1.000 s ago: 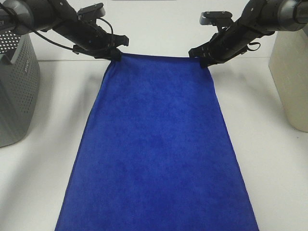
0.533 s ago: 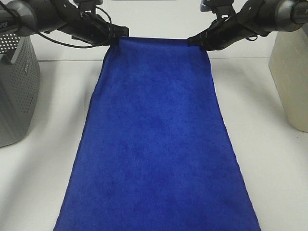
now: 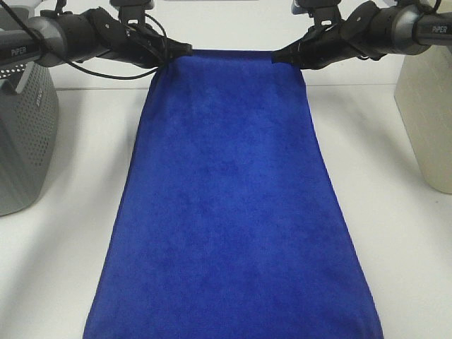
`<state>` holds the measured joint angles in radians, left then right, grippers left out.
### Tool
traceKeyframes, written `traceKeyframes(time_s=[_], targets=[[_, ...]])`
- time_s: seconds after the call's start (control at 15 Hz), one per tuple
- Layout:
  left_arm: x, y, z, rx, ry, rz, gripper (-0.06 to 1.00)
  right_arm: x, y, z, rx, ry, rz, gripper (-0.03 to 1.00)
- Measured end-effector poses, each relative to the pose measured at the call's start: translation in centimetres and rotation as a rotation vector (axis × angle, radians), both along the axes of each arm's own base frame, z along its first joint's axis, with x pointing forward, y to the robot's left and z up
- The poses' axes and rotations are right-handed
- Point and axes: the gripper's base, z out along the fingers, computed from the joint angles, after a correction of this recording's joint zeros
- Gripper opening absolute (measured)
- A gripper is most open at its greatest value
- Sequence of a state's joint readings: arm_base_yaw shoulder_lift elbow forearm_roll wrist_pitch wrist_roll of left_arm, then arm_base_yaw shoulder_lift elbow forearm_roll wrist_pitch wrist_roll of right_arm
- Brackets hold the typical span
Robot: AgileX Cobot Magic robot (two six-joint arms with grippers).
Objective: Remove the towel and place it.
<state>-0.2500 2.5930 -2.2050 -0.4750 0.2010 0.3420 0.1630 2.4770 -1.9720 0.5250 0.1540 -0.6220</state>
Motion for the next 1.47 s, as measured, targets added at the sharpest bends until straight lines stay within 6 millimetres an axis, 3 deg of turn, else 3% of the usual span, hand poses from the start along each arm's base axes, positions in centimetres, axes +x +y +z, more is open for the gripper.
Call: traceKeyframes(time_s=[0.27, 0.53, 0.8, 1.07, 1.2, 1.47], targets=[[0.1, 0.0, -0.4, 0.016, -0.020, 0.004, 0.01, 0.4, 0.1, -0.6, 0.007, 0.001, -0.002, 0.01], [0.2, 0.0, -3.2, 0.033, 0.017, 0.006, 0.01, 0.3, 0.1, -2.2, 0.003, 0.042, 0.005, 0.01], [0.4, 0.1, -3.4, 0.031, -0.012, 0.023, 0.01, 0.3, 0.2, -2.2, 0.013, 0.043, 0.001, 0.02], [0.4, 0.1, -3.3, 0.041, -0.032, 0.026, 0.03, 0.3, 0.1, -2.1, 0.013, 0.034, -0.005, 0.17], [0.6, 0.3, -3.1, 0.040, -0.053, 0.036, 0.12, 0.4, -0.1, -2.1, 0.013, 0.030, -0.010, 0.30], [0.7, 0.5, -2.9, 0.039, -0.082, 0.052, 0.43, 0.3, -0.1, -2.2, 0.013, 0.043, -0.003, 0.49]])
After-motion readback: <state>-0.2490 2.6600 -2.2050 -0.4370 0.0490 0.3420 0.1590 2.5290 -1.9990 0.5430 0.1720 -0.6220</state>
